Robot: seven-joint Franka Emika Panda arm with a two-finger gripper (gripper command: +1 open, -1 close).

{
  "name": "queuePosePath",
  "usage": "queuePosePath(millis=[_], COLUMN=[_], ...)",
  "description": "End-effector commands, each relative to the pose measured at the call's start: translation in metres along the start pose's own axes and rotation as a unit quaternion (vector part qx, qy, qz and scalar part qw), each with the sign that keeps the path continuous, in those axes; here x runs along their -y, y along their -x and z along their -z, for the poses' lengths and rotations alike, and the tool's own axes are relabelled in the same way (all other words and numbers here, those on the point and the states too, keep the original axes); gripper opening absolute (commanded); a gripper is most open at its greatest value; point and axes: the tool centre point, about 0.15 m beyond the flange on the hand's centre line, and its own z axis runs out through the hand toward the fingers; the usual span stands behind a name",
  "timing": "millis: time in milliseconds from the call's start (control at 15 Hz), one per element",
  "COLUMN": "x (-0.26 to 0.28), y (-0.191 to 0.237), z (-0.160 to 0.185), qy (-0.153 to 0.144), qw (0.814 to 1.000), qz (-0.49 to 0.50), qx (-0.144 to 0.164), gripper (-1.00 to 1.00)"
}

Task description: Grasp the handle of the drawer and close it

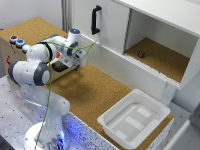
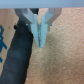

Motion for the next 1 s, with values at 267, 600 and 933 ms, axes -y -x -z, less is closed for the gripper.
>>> queuePosePath(millis=[267,600,933], x=[0.087,0.121,0.113], y=[-0.009,-0.009,-0.01], z=[-0.01,-0.017,0.004], qy=[-0.021,-0.033,-0.016], qw=[0.999,0.998,0.998], qz=[0.032,0.061,0.051], qx=[-0.004,-0.002,-0.027], gripper=[-1.0,-1.0,-1.0])
